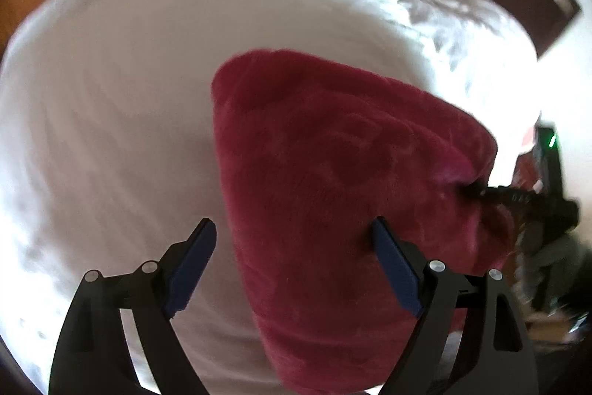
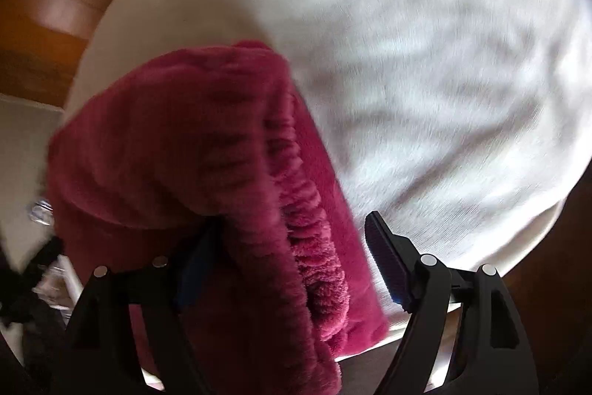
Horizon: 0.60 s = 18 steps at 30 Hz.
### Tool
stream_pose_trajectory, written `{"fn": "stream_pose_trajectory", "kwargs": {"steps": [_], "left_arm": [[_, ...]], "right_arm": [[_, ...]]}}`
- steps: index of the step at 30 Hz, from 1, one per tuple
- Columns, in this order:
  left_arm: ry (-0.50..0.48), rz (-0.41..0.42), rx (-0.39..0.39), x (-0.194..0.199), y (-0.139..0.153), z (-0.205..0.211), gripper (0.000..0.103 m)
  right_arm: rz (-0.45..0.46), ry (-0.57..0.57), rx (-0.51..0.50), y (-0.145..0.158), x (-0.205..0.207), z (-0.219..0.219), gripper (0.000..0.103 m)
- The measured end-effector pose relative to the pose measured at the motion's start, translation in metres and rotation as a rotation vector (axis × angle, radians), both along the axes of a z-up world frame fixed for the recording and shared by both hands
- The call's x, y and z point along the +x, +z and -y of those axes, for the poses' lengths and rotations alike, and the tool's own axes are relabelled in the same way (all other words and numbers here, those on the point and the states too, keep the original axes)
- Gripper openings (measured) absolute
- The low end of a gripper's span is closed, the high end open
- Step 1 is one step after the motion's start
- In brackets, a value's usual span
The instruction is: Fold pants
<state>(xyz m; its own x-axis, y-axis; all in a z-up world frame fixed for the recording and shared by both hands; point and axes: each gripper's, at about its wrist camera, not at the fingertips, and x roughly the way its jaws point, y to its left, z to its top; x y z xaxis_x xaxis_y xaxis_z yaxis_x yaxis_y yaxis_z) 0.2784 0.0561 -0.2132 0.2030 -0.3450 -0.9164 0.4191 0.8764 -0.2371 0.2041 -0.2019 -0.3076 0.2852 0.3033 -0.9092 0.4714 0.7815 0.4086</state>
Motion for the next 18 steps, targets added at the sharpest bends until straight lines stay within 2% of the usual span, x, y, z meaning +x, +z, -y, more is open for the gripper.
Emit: {"fn": "stream_pose_trajectory", "kwargs": {"steps": [3, 9, 14, 18], "left_arm": [[0.065, -0.083, -0.1, 0.006, -0.011, -0.02, 0.087], [0.132, -0.203, -0.218, 0.016, -0.034, -0.034, 0.09], [0.152, -0.264, -0.264, 0.026, -0.053, -0.039, 0.093], [0.175, -0.312, -0.295, 0.03, -0.065, -0.04, 0.093]], "right_arm": [[0.017, 0.021, 0.076, -0.001, -0.003, 0.004, 0.078], [0.022, 0.064, 0.142, -0.002, -0.005, 0.012, 0.079], [0.016, 0.06, 0.162, -0.019, 0.005, 0.021, 0.091], [0.008, 0.023, 0.168, -0.031, -0.001, 0.022, 0.091]]}}
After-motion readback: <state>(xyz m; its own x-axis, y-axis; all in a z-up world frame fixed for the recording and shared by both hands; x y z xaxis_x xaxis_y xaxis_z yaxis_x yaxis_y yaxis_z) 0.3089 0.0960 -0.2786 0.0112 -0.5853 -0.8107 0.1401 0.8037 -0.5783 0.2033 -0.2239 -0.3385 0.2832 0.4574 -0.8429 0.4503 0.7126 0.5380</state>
